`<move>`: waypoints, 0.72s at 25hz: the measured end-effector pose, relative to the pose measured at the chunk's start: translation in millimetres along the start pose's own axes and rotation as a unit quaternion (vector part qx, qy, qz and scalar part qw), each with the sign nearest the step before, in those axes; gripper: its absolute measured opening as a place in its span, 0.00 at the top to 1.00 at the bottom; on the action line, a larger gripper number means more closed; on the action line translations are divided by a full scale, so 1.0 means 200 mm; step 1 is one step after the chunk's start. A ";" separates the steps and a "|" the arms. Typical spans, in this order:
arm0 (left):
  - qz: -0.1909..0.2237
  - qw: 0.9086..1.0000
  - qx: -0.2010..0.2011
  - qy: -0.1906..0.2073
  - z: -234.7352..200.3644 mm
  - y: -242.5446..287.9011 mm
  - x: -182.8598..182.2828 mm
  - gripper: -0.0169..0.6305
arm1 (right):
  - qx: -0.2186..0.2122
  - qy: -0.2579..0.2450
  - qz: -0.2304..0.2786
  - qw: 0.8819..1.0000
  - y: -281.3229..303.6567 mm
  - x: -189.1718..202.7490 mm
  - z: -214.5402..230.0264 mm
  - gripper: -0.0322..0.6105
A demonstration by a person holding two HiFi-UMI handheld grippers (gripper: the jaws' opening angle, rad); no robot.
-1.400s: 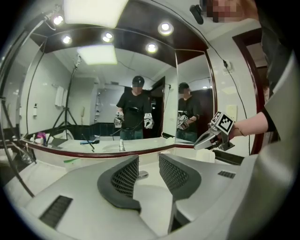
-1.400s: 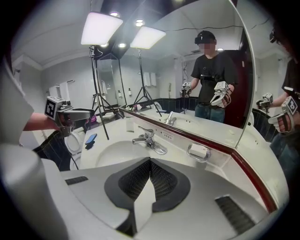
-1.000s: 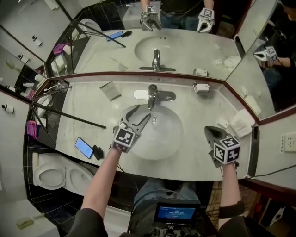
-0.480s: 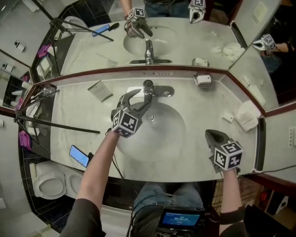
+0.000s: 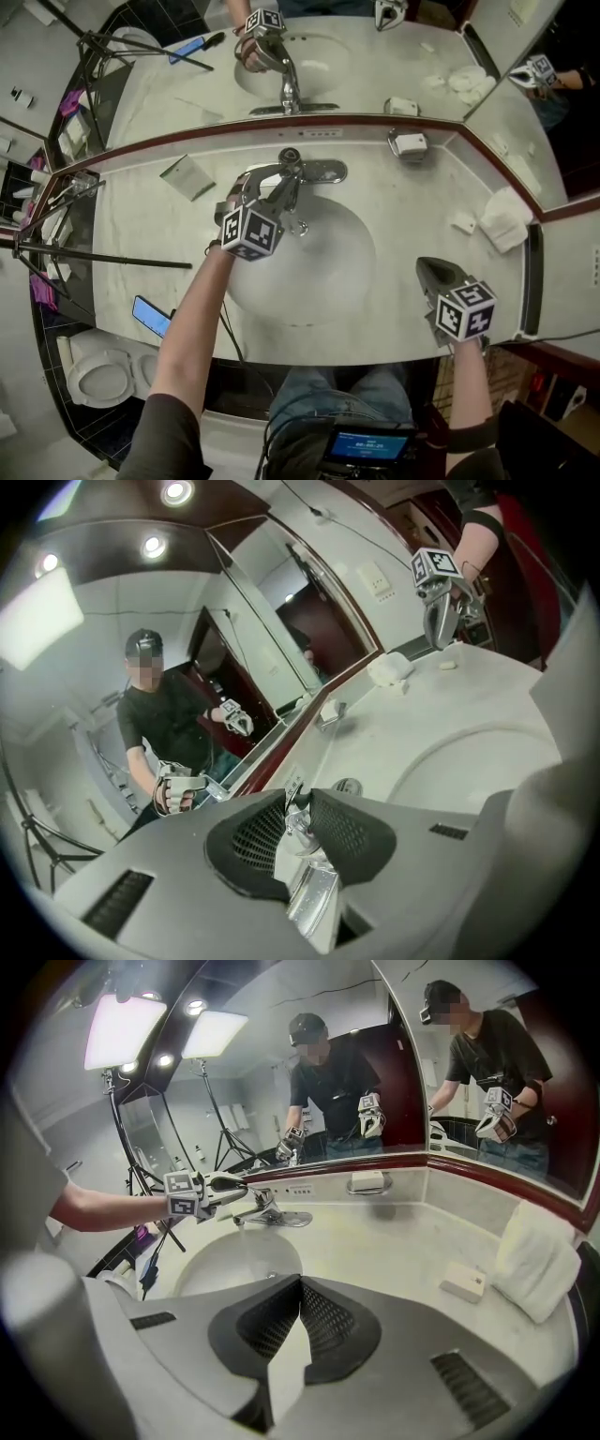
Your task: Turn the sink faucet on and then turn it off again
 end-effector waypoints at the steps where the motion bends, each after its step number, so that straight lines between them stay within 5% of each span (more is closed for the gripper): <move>1: 0.001 1.000 -0.001 0.003 0.00 0.00 0.00 0.86 | 0.000 0.001 -0.002 1.000 0.00 0.01 0.00 0.92; 18: 0.007 1.000 -0.005 0.016 0.11 -0.04 0.07 0.85 | 0.000 0.006 -0.007 1.000 0.03 -0.02 0.02 0.92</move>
Point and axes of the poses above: the fingertips, and each gripper's own axes: y forward along the fingers, z to its right, x out of its underside, the point moved 8 cm from there along -y, backward along the fingers, and after that the axes turned 12 degrees about -y, right-handed, at the moved point
